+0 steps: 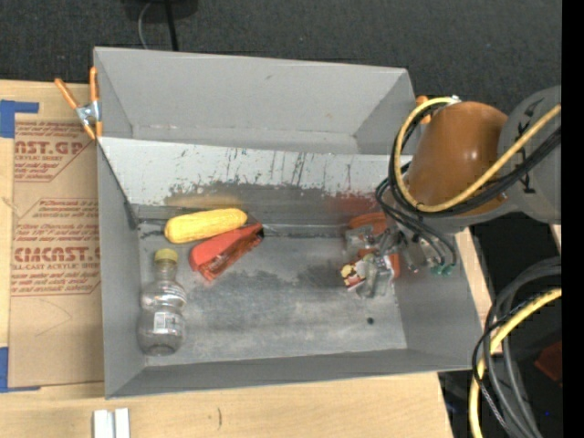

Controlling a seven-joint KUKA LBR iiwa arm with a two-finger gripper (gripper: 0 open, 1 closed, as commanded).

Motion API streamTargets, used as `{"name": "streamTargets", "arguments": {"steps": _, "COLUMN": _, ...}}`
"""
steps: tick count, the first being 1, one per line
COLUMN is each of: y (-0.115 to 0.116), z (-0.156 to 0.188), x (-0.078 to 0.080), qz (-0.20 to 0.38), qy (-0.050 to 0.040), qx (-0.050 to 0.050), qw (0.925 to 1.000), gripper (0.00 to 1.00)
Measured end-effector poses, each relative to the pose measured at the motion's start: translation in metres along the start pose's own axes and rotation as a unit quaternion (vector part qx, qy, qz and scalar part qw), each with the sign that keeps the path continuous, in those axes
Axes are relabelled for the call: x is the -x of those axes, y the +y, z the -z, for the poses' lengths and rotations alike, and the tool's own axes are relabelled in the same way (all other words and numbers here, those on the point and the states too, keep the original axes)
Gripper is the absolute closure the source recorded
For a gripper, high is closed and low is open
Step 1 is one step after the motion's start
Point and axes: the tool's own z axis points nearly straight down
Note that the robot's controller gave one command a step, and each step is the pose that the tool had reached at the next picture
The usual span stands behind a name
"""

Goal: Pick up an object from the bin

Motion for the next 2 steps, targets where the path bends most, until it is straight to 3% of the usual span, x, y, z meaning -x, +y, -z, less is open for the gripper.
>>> {"name": "streamTargets", "arguments": {"steps": 1, "y": 0.0, "z": 0.0, "x": 0.0, "qz": 0.0, "qy": 0.0, "qx": 0.0, "qw": 1.0, "gripper": 1.0}}
{"name": "streamTargets", "arguments": {"steps": 2, "y": 0.001, "z": 0.042, "x": 0.001, "qz": 0.007, "qy": 0.0035, "qx": 0.001, "qw": 1.0, "gripper": 1.0}}
